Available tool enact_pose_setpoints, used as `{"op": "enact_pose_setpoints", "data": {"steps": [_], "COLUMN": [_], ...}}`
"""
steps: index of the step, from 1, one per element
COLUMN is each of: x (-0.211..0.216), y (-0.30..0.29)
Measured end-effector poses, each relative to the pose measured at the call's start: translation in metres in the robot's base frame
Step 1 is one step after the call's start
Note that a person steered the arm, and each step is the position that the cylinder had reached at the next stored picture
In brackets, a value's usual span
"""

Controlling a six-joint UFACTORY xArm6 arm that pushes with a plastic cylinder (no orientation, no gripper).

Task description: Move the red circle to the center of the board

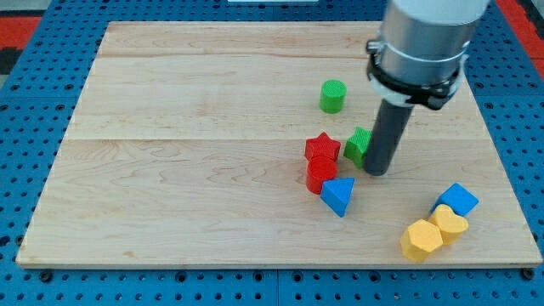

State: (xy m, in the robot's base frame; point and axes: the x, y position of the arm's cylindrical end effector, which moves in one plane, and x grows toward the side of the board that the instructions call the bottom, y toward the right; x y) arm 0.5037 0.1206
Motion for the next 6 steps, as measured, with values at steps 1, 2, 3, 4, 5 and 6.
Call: {"op": "enact_pose_setpoints", "data": {"steps": [1, 2, 3, 4, 5, 6], "x": [0.022, 0.022, 0.015, -0.015, -0.035, -0.034], "y": [-0.026, -0.061, -0.075, -0.108, -0.147, -0.205]}}
